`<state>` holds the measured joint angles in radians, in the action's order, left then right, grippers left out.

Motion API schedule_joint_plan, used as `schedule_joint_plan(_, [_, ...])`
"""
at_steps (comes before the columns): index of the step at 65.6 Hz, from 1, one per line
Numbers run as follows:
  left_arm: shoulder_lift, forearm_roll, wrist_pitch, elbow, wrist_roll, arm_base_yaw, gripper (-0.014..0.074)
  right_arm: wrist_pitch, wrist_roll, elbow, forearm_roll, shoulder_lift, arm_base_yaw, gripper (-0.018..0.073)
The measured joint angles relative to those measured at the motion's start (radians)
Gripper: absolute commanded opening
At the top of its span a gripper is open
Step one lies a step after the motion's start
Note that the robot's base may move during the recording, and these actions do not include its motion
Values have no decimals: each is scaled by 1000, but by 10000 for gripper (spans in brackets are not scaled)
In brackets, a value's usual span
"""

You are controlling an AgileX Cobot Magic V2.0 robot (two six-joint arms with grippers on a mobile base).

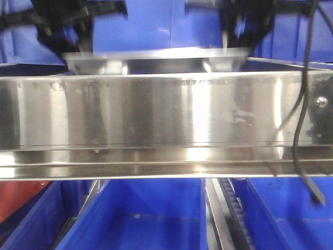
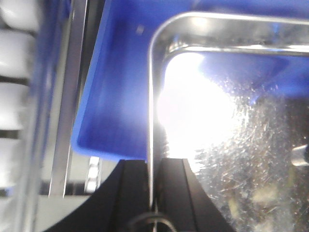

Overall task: Stack silver trays without gaps
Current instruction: 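Lift the silver tray with both grippers and pull it off the shelf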

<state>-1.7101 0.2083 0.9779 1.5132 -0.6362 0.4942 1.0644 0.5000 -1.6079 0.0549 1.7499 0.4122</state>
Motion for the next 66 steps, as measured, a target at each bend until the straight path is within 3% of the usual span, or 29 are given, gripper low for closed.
schedule_joint_plan(15, [160,130,2,0,-119,76,-6,-7,55,0,30,-162,25,-15])
schedule_joint_plan(33, [316,257,64,-24,-212,206,-6,-1,186,89,241,-334,177,-15])
schedule_joint_plan(52, [448,396,96,-177,-411,402,-6,-5,359,292,366,-525,307,-15])
schedule_joint_plan(66, [498,479,145,-240,-531,543,-6,68,478,373,452,-599,423,-15])
